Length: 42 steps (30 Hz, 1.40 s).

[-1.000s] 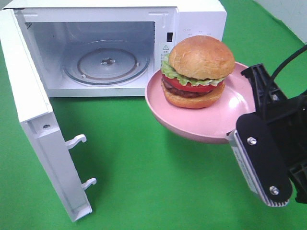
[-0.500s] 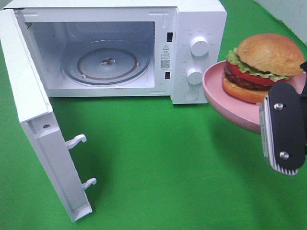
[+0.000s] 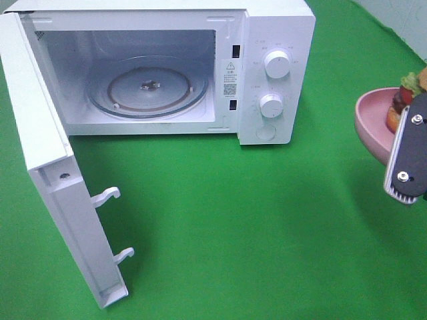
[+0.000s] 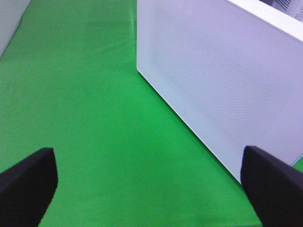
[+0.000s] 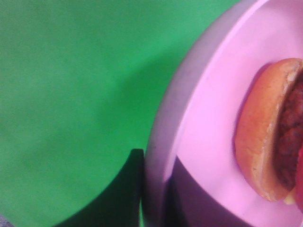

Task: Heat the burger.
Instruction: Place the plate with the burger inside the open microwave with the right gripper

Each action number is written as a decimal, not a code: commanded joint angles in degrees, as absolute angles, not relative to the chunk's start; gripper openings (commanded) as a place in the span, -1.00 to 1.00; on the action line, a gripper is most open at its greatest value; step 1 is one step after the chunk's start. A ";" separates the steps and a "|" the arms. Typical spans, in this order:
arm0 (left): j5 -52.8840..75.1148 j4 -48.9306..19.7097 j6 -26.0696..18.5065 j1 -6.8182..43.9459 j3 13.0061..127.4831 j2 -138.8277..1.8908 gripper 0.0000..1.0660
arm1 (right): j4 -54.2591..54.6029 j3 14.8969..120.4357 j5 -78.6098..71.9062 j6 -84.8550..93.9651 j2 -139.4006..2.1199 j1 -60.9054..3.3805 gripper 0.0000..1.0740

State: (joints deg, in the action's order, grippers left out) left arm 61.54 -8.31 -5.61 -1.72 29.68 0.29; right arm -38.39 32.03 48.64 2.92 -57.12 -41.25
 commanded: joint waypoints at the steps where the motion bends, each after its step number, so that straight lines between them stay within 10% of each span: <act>1: 61.31 -8.37 -5.56 -1.89 29.56 1.20 0.83 | -42.40 32.31 50.59 -2.35 -56.49 -40.97 -1.00; 42: 61.31 -8.37 -5.56 -1.89 29.56 1.20 0.83 | -55.18 32.60 43.54 -59.70 -95.51 -32.03 -0.98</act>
State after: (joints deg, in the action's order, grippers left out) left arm 61.54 -8.31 -5.61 -1.72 29.68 0.29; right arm -50.82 32.14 42.74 -57.47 -93.91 -33.46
